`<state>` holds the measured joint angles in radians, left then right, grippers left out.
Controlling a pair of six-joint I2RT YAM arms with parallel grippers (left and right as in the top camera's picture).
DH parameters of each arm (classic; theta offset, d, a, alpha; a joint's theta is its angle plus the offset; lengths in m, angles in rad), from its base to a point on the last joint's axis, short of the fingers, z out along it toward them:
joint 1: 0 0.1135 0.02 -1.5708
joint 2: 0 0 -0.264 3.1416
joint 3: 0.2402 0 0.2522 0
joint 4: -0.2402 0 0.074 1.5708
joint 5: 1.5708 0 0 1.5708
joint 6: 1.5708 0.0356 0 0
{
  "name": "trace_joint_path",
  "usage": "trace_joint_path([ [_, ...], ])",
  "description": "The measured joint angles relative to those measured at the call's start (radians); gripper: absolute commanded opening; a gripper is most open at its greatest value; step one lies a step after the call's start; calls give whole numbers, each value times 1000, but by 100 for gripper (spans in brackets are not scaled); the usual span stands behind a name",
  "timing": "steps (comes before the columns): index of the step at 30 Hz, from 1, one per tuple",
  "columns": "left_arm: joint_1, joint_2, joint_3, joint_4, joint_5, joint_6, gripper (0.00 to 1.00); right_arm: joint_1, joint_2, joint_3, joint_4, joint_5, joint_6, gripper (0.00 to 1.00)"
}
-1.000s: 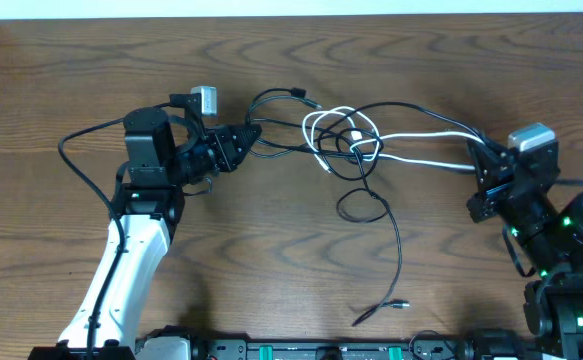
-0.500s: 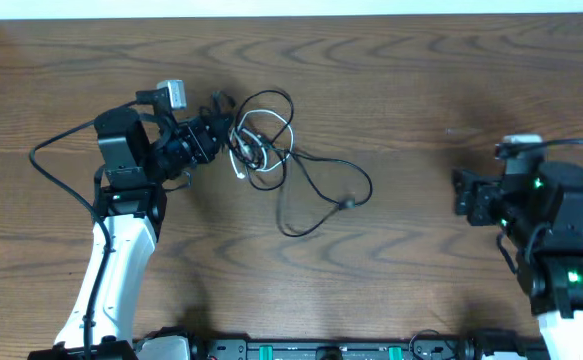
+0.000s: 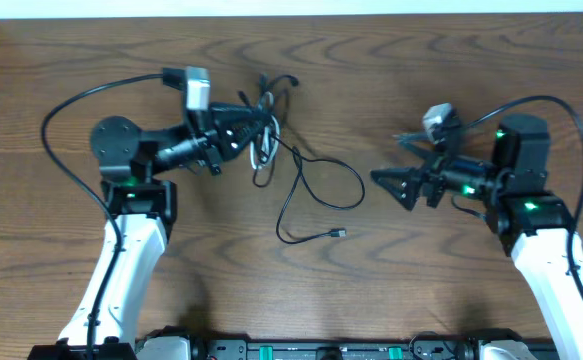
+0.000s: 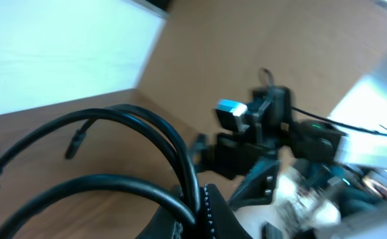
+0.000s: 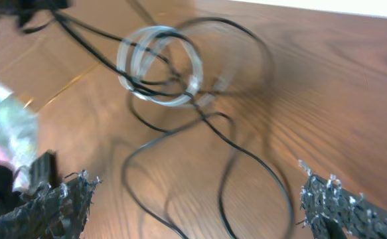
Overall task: Untangle cables
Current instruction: 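Bring the right gripper back to grasp cables near the left gripper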
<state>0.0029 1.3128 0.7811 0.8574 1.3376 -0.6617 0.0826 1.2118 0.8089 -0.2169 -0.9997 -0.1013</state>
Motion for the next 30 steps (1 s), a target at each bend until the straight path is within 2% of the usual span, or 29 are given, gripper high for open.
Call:
trace_joint_path([
  [7, -139, 0, 0, 59, 14, -23, 8, 95, 42, 0, 82, -46, -50, 90],
  [8, -153, 0, 0, 59, 9, -22, 8, 111, 45, 0, 90, -49, -52, 87],
  [9, -167, 0, 0, 59, 4, -19, 8, 121, 47, 0, 92, -50, -55, 74],
  [10, -187, 0, 0, 59, -6, -15, 7, 132, 51, 0, 95, -51, -60, 67],
  [14, -238, 0, 0, 59, -27, 6, 8, 170, 71, 0, 99, -55, -92, 62],
  [20, -274, 0, 0, 59, -46, 13, 8, 190, 87, 0, 128, -55, -104, 37],
  [22, -284, 0, 0, 59, -55, 13, 8, 190, 87, 0, 154, -55, -57, 35],
  [23, -289, 0, 0, 59, -59, 15, 8, 190, 87, 0, 166, -56, -22, 31],
  [30, -314, 0, 0, 59, -65, 38, 8, 243, 88, 0, 183, -31, 161, 33],
])
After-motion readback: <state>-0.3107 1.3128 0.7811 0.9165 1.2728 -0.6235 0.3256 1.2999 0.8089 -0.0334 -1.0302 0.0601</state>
